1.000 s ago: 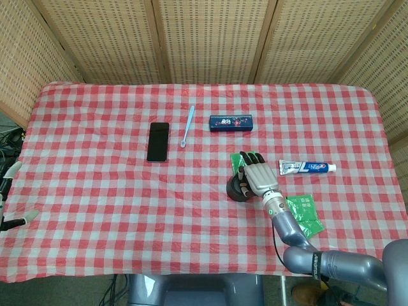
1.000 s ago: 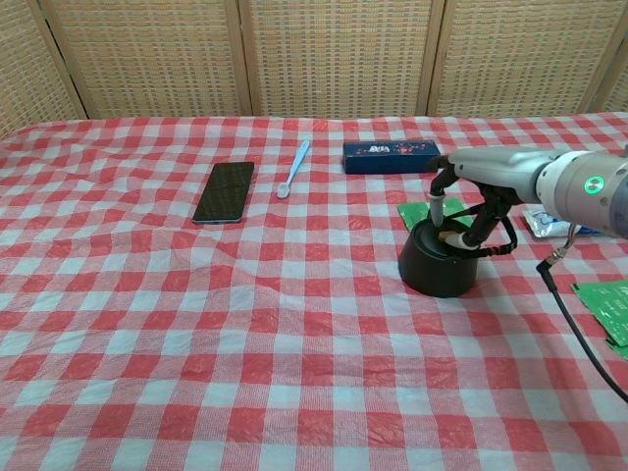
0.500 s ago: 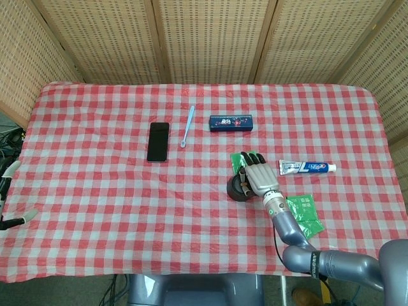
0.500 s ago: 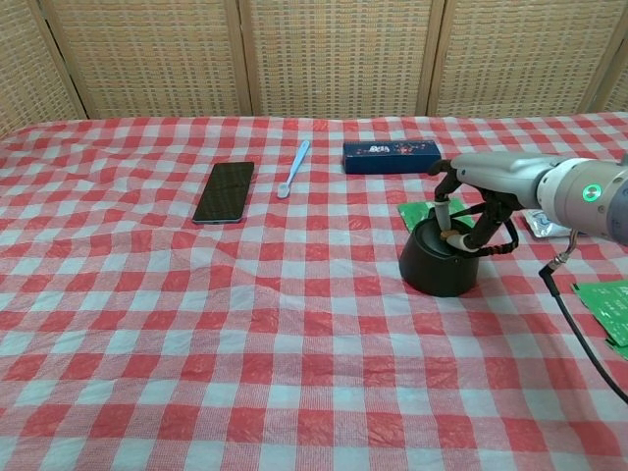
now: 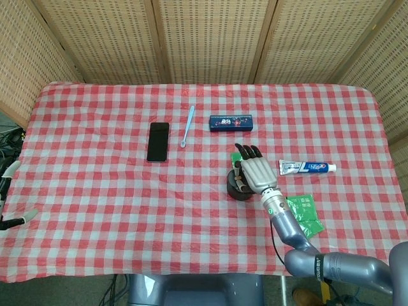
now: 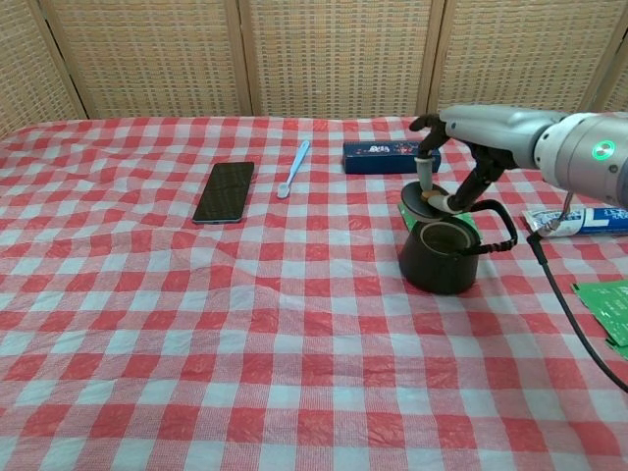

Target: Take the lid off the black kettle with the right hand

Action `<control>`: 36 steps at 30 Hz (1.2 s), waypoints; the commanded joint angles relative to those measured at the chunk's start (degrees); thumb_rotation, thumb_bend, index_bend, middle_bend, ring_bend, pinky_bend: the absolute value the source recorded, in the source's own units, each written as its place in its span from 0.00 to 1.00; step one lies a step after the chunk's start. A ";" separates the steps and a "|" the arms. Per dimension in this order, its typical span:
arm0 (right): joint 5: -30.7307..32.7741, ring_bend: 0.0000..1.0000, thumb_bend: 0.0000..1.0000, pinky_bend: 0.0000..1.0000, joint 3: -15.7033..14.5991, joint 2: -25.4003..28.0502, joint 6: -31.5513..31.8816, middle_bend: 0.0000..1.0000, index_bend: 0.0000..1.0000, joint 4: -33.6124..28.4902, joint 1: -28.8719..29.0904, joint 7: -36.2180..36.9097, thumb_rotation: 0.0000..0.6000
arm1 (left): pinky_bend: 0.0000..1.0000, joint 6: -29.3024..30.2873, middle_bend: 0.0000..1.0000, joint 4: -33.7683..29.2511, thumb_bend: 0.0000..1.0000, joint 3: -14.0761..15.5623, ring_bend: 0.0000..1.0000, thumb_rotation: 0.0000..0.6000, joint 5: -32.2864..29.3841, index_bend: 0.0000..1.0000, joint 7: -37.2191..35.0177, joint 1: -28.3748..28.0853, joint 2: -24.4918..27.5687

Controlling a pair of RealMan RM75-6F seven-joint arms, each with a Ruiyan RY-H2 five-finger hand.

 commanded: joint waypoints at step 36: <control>-0.93 0.00 0.12 0.00 -2.25 -5.07 4.78 0.00 0.14 -4.08 4.71 -14.83 1.00 | 0.00 0.75 0.00 -0.17 0.00 0.06 0.00 1.00 0.79 0.00 -2.62 0.30 1.00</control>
